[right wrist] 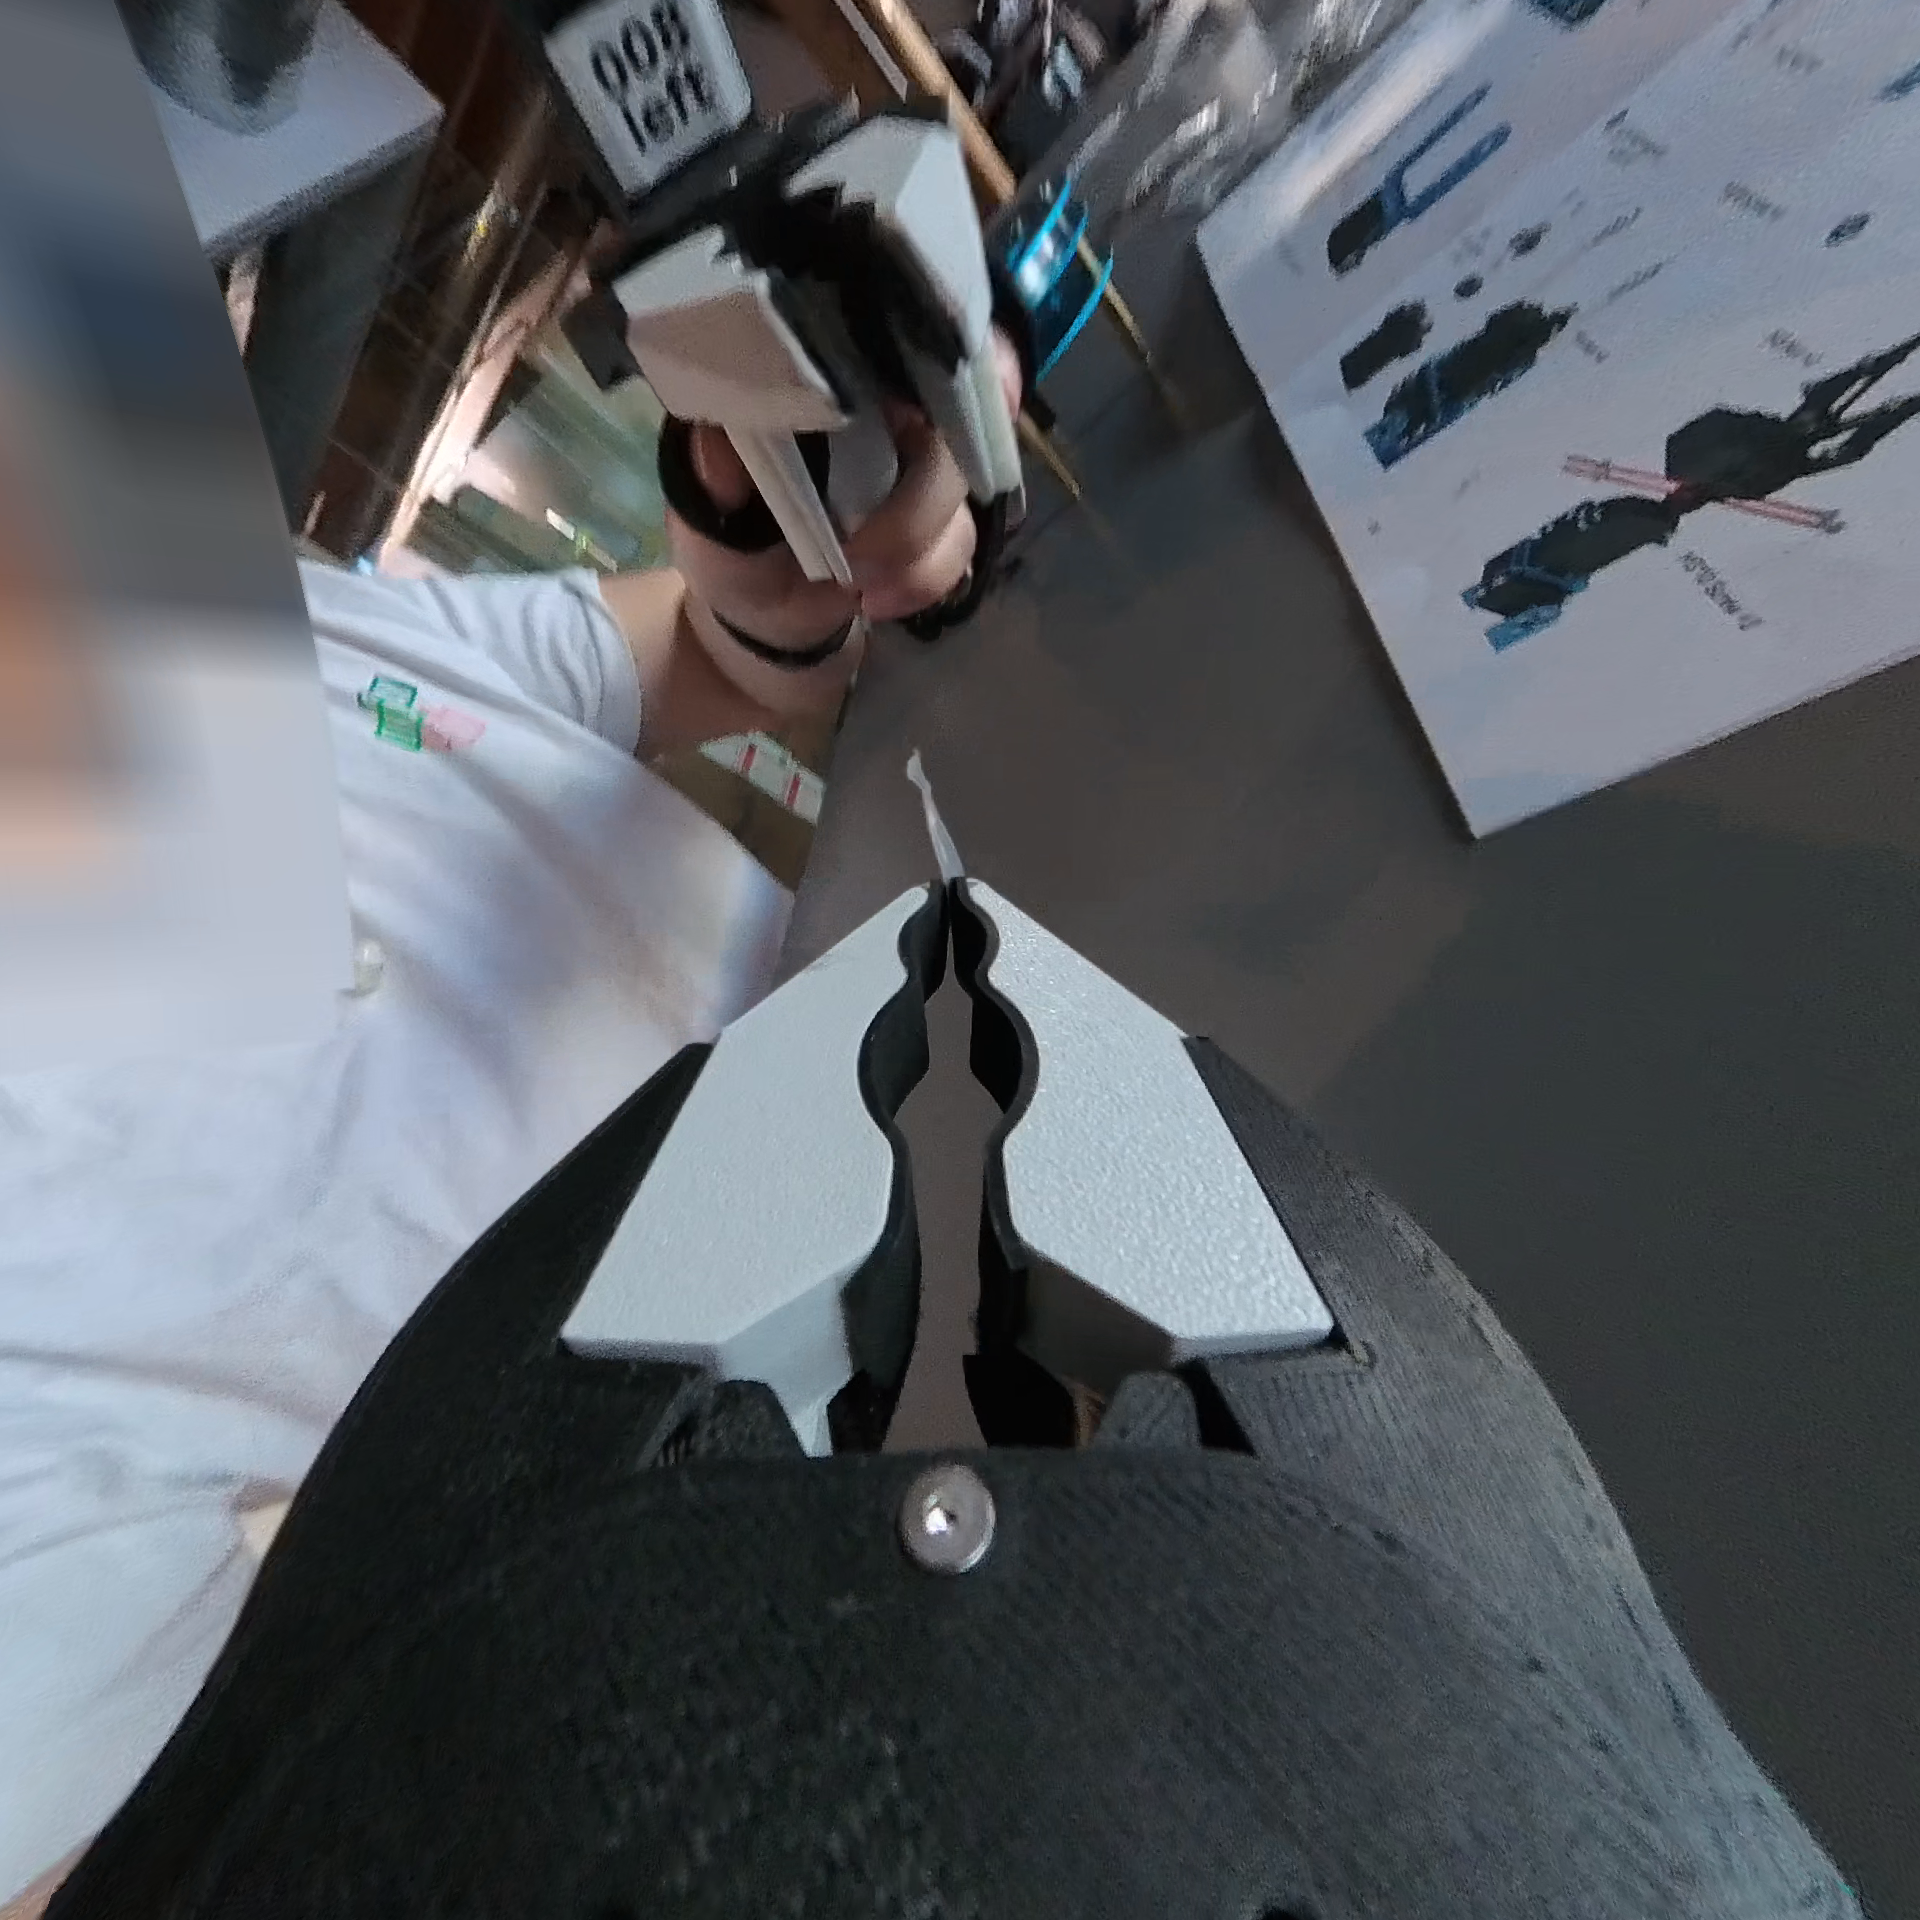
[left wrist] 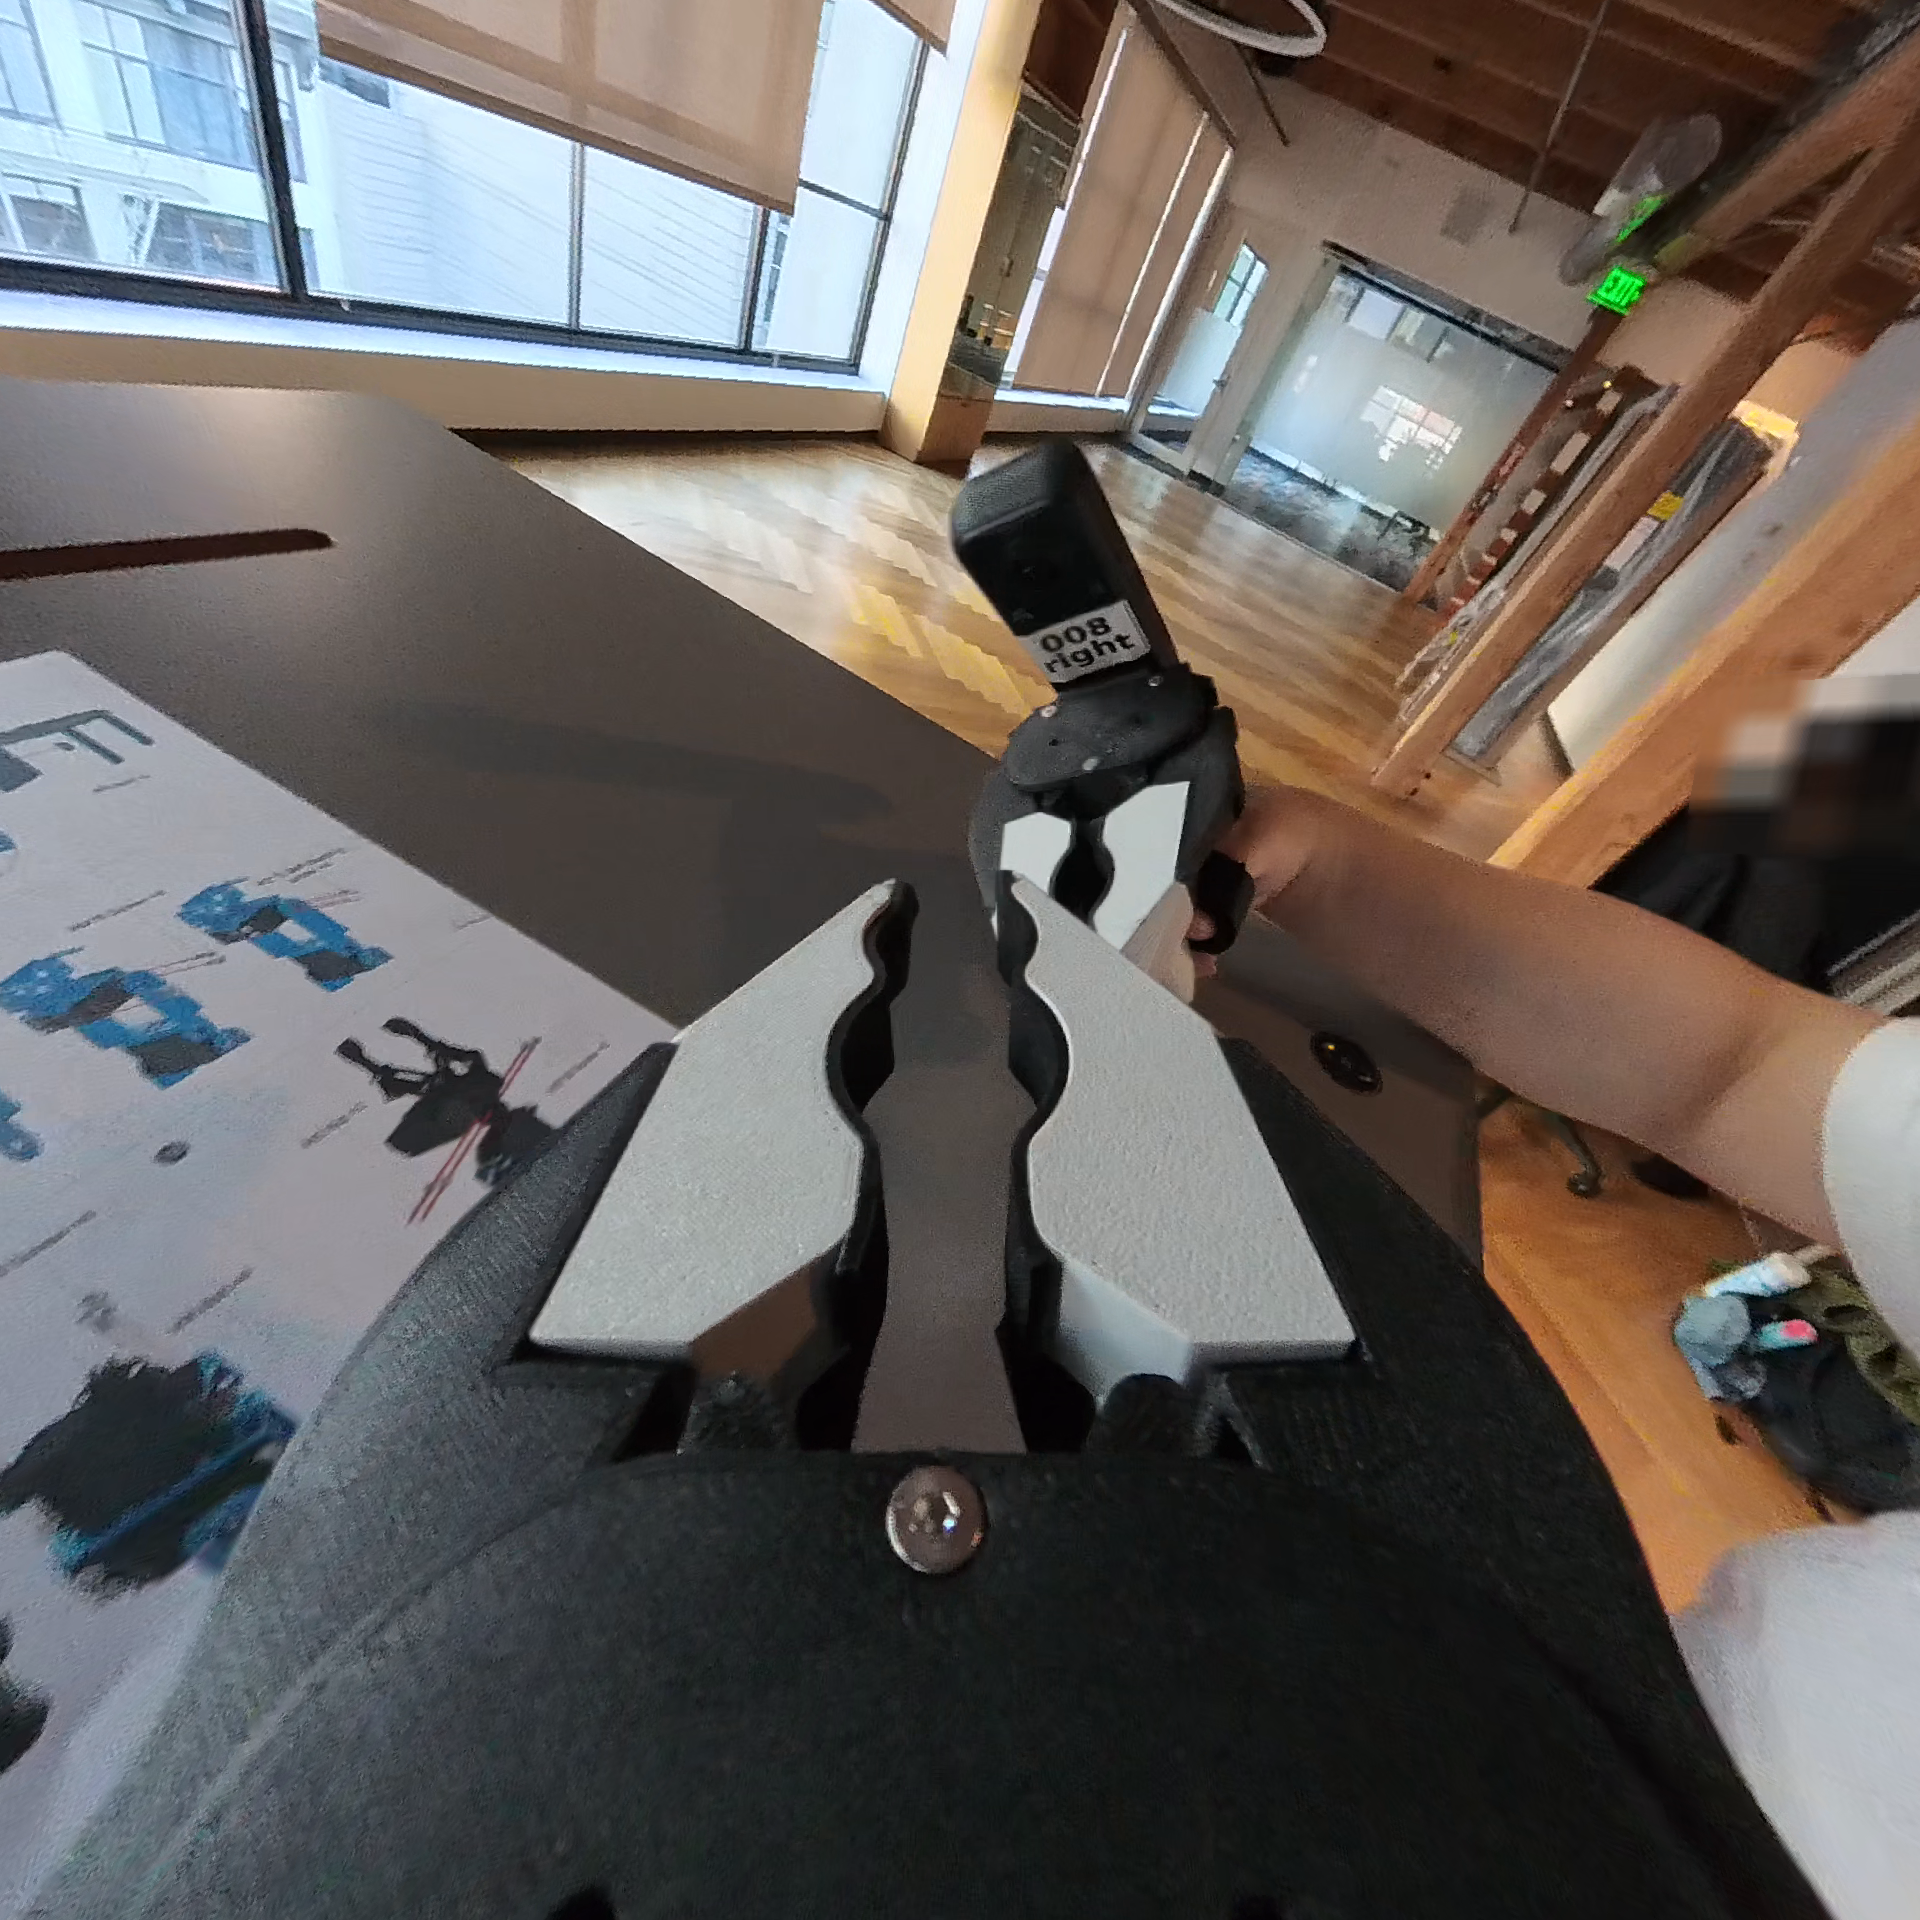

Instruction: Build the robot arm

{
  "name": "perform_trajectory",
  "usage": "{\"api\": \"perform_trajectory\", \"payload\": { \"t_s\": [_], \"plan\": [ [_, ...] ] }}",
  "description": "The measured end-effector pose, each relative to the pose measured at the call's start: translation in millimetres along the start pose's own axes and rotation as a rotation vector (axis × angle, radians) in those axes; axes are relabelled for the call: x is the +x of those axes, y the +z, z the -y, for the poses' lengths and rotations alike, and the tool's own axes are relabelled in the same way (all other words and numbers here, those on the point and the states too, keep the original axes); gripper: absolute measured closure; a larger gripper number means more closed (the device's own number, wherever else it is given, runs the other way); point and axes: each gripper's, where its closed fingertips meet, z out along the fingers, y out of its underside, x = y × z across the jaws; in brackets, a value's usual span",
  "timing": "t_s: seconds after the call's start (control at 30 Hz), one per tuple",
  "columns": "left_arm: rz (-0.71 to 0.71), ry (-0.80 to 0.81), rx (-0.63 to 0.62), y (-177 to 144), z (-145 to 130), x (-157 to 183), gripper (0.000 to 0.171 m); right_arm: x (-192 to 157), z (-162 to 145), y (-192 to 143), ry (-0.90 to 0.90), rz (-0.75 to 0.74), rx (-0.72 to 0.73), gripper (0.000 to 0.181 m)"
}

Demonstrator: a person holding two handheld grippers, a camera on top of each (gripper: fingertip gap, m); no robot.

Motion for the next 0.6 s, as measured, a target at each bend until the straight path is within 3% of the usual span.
{"api": "perform_trajectory", "payload": {
  "t_s": [0.1, 0.17, 0.3, 0.4, 0.6],
  "plan": [
    [-0.048, 0.022, -0.034, 21.9, -7.1, 0.1, 0.155, 7.4, -4.2, -9.2, 0.02, 0.062, -0.107, 0.181],
    [-0.112, 0.053, -0.045, 27.4, -12.7, 8.2, 0.158, 10.5, 0.6, -13.9, 0.013, 0.093, -0.1, 0.181],
    [-0.101, 0.03, -0.066, 21.2, -25.5, 7.5, 0.149, 17.5, 4.8, -22.3, -0.006, 0.091, -0.017, 0.181],
    [-0.131, -0.007, -0.113, 22.0, -35.1, 10.4, 0.148, 20.8, 29.2, -35.4, 0.044, 0.117, 0.15, 0.181],
    [-0.077, -0.077, -0.147, 26.9, -47.0, -4.5, 0.143, 30.5, 47.9, -32.9, 0.062, 0.098, 0.221, 0.181]
  ]
}}
